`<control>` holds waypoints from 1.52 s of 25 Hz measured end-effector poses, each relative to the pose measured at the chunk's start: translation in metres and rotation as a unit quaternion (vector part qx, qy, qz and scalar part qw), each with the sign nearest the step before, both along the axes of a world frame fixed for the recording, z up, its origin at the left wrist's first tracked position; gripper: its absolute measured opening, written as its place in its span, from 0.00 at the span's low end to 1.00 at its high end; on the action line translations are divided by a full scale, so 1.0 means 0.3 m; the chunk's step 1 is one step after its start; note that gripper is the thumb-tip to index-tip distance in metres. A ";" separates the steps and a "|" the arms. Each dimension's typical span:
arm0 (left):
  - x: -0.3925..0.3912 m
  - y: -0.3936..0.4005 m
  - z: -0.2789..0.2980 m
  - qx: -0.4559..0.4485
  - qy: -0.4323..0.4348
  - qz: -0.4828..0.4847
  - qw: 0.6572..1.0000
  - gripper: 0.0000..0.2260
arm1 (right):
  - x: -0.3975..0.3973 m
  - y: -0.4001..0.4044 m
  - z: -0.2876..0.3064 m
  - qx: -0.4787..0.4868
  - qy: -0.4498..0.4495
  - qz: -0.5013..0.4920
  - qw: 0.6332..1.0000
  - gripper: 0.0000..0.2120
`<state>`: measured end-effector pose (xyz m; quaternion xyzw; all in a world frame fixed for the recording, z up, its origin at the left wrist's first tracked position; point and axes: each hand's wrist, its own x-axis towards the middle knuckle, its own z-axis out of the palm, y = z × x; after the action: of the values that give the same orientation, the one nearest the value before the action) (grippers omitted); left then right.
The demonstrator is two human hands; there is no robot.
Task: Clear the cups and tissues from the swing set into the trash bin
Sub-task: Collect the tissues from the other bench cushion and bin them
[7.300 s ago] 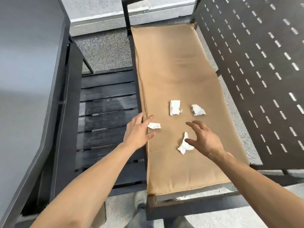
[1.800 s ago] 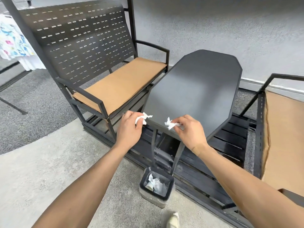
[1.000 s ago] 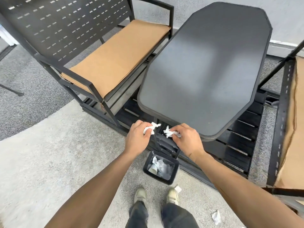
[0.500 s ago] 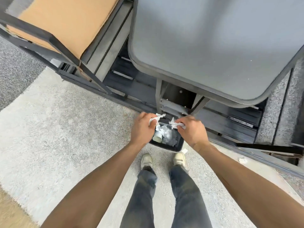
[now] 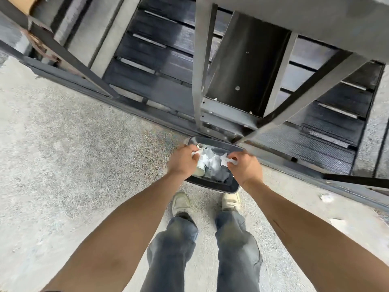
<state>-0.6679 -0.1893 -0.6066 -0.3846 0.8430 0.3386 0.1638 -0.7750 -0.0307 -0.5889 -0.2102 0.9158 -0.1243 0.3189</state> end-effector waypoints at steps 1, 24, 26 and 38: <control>0.005 -0.003 -0.052 -0.006 -0.014 -0.014 1.000 0.11 | 0.003 0.003 -0.053 0.004 -0.007 -0.001 1.000 0.11; 0.028 -0.028 0.042 -0.019 0.004 -0.060 0.998 0.12 | -0.007 0.021 0.060 0.019 0.027 0.057 0.998 0.14; 0.025 -0.032 0.196 -0.027 0.022 -0.069 0.997 0.13 | -0.013 0.020 0.216 0.010 0.044 0.073 0.996 0.18; 0.030 0.063 0.994 -0.104 0.178 -0.276 0.939 0.31 | 0.092 0.182 0.960 -0.018 0.163 0.004 0.986 0.30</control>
<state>-0.6589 -0.1705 -0.3084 -0.0848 0.9619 0.2536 0.0573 -0.7474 0.0240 -0.3008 -0.2372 0.9523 -0.1033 0.1618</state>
